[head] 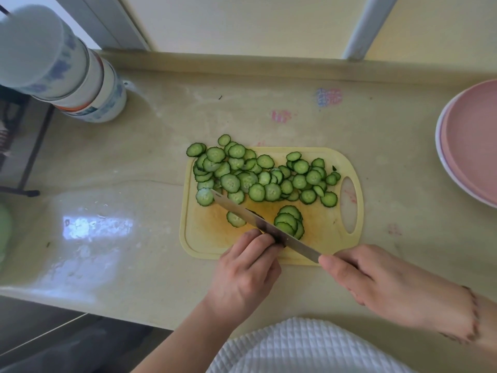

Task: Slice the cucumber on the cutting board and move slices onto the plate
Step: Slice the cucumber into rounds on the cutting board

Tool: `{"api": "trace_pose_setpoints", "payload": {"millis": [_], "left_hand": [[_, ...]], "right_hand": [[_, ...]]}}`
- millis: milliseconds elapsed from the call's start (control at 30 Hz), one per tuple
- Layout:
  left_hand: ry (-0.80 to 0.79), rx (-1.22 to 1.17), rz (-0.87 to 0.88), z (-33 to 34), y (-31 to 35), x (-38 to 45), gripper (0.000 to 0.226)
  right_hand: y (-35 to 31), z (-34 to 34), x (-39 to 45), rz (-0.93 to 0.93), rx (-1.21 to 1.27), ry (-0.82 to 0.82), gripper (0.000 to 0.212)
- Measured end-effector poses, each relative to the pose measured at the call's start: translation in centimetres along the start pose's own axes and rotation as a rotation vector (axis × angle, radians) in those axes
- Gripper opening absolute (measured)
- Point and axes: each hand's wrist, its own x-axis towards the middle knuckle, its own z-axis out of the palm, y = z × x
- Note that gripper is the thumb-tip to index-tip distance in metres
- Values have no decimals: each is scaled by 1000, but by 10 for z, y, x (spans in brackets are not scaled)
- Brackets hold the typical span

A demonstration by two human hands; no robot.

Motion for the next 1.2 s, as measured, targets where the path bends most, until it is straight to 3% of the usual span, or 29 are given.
{"api": "trace_pose_setpoints", "payload": {"millis": [200, 767, 1033, 1200], "left_hand": [[12, -1, 0, 1, 1, 1, 10], [15, -13, -8, -2, 0, -2, 11], [14, -17, 2, 0, 0, -3, 8], [36, -32, -7, 2, 0, -2, 8]], "right_hand": [[-6, 14, 17, 28, -21, -18, 60], [-1, 5, -6, -6, 21, 16, 72], [-5, 7, 4, 32, -3, -27, 59], [0, 19, 16, 29, -51, -6, 63]]}}
